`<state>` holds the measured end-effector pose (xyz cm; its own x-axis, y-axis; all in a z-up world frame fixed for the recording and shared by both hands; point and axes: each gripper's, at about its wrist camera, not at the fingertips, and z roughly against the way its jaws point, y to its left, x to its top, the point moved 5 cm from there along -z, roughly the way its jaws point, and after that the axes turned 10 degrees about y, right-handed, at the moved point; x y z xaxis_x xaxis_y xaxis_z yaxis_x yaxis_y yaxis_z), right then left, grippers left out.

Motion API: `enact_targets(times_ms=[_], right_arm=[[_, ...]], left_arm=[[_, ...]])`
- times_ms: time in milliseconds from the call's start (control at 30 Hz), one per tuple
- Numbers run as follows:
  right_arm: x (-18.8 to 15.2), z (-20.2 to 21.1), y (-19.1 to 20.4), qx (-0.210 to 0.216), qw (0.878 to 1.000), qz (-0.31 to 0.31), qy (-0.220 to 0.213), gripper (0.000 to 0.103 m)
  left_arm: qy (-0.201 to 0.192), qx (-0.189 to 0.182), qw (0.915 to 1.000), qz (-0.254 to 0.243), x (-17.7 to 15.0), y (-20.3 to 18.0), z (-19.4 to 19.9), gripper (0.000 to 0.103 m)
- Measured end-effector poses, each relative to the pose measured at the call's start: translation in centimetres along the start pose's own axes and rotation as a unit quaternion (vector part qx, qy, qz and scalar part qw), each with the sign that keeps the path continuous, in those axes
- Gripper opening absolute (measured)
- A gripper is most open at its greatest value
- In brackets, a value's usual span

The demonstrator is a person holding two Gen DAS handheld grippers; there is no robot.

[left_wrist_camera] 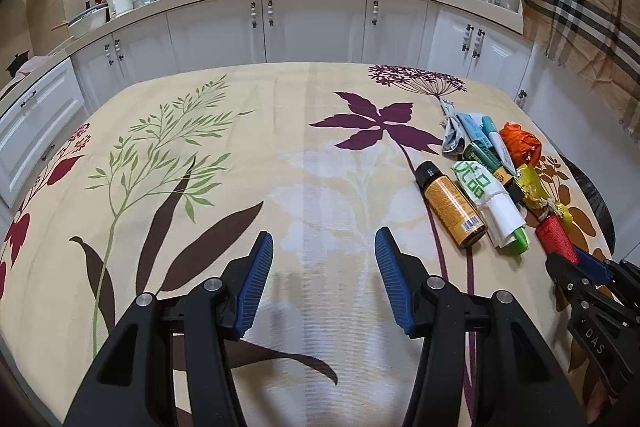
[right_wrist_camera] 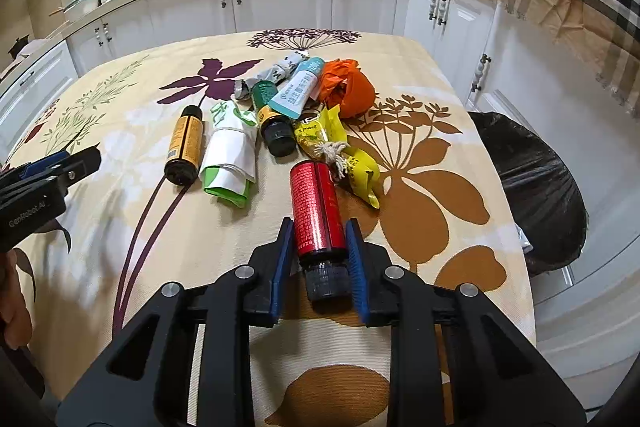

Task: Collect trash
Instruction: 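Grasp the red cylinder can with the right gripper, then grasp the gold spray can with the left gripper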

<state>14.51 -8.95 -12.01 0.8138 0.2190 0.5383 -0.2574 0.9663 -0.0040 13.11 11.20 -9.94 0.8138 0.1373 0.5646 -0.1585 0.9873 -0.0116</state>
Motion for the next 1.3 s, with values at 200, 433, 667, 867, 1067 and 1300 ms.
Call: enact_targets(times_ms=[200, 433, 667, 867, 1067, 1300], right_arm=[[0.0, 1.2, 0.3, 0.004, 1.000, 0.008, -0.019, 0.024], [0.9, 2.9, -1.5, -0.002, 0.999, -0.009, -0.047, 0.024], [1.3, 2.4, -4.0, -0.005, 0.998, -0.035, -0.049, 0.024], [2.0, 1.9, -5.7, 0.000, 0.998, -0.046, -0.050, 0.024], [2.6, 1.1, -7.0, 0.008, 0.997, -0.057, -0.048, 0.024], [2.8, 0.9, -7.4, 0.017, 0.997, -0.063, -0.046, 0.024]], left_arm=[[0.001, -0.008, 0.9999, -0.011, 0.2, -1.4, 0.1, 0.053], [0.003, -0.022, 0.9995, -0.024, 0.7, -3.4, 0.0, 0.053], [0.011, -0.029, 0.9988, -0.037, 1.5, -5.7, -0.8, 0.055], [0.019, -0.024, 0.9988, -0.038, 2.6, -7.0, -2.1, 0.056], [0.044, -0.024, 0.9979, -0.042, 3.0, -7.5, -3.8, 0.056], [0.050, -0.025, 0.9971, -0.052, 2.6, -7.6, -4.2, 0.030]])
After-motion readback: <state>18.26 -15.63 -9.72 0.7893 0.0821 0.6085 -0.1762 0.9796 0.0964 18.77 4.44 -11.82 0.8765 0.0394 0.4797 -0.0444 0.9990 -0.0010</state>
